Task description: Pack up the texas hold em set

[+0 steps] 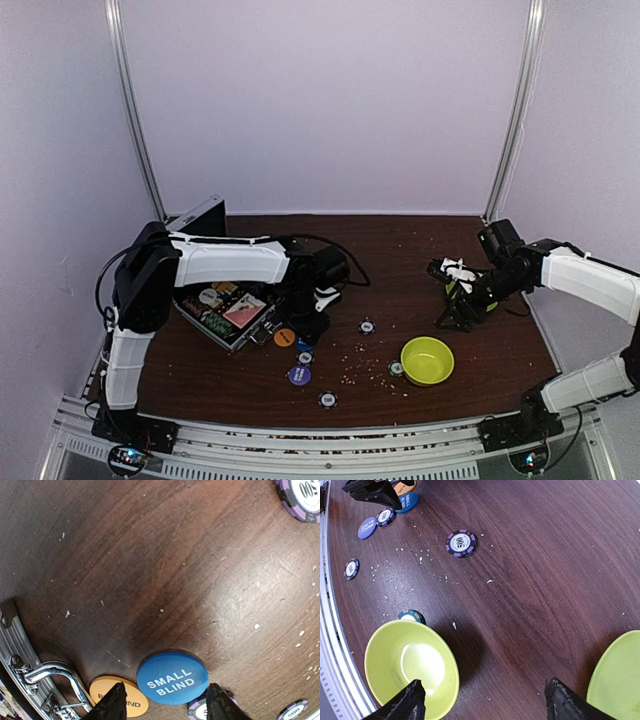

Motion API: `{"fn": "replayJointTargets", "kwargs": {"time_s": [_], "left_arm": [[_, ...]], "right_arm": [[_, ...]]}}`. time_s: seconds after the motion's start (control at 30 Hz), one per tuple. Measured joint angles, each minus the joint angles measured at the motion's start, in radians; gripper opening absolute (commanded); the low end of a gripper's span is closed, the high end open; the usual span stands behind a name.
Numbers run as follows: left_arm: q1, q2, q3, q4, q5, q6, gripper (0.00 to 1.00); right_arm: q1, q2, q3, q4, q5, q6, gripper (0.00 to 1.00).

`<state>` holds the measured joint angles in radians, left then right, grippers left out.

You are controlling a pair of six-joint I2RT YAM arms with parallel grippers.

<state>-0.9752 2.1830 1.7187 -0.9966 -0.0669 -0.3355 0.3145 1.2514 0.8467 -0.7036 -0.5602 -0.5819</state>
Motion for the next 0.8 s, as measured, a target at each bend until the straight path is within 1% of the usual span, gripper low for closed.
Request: {"fn": "replayJointTargets", "kwargs": {"time_s": [0.33, 0.6, 0.8], "left_arm": [[0.000, 0.033, 0.003, 0.002, 0.027, 0.001, 0.56], [0.000, 0.043, 0.014, -0.001, 0.052, 0.003, 0.49], [0.000, 0.052, 0.033, -0.015, 0.054, 0.004, 0.47]], "right_arm": [[0.000, 0.008, 0.000, -0.001, 0.001, 0.000, 0.83], [0.000, 0.013, 0.000, -0.003, 0.002, 0.000, 0.83], [0.000, 0.013, 0.000, -0.003, 0.004, 0.000, 0.83]]}}
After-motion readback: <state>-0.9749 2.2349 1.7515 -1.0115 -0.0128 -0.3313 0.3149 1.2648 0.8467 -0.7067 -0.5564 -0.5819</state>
